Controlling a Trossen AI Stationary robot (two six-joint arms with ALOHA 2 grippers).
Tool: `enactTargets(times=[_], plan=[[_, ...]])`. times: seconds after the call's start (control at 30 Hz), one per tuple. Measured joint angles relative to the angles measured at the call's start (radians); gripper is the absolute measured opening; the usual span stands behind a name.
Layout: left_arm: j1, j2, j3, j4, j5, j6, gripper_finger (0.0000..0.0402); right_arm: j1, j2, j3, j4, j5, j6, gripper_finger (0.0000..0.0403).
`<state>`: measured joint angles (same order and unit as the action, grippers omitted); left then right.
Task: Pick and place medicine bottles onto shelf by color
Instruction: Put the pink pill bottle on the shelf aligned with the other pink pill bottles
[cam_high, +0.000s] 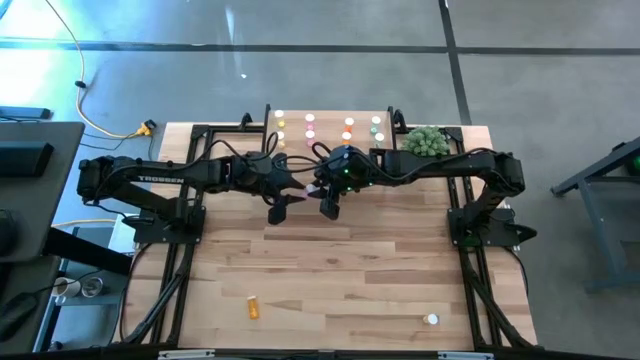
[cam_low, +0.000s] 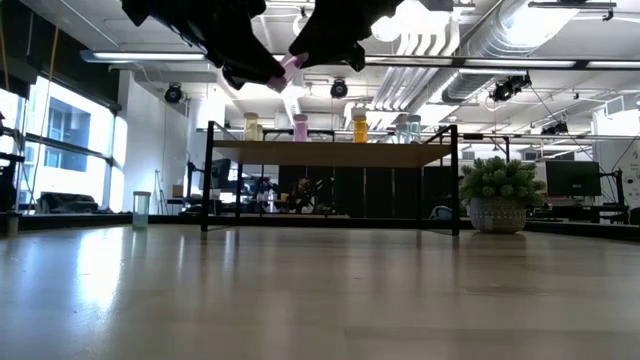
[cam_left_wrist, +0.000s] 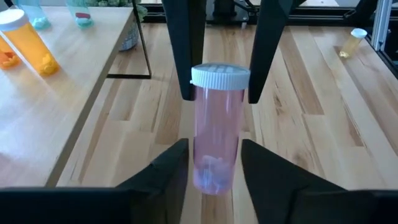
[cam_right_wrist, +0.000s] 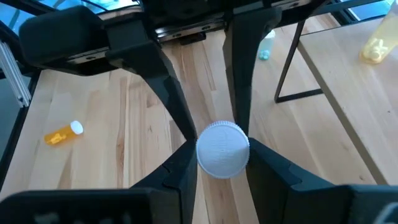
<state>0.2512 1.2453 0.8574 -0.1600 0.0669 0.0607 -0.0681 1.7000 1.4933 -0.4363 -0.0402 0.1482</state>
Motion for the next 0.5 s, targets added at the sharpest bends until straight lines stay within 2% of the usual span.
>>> enactTargets(times=[0.2, 0.5], plan=[[0.000, 0.000, 0.000, 0.000, 0.000, 0.030, 0.0105, 0.000, 0.000, 0.000, 0.001, -0.002, 0.000, 0.0104], [0.000, 0.000, 0.000, 0.000, 0.000, 0.030, 0.0096, 0.000, 0.000, 0.000, 0.005, -0.002, 0.000, 0.0104]])
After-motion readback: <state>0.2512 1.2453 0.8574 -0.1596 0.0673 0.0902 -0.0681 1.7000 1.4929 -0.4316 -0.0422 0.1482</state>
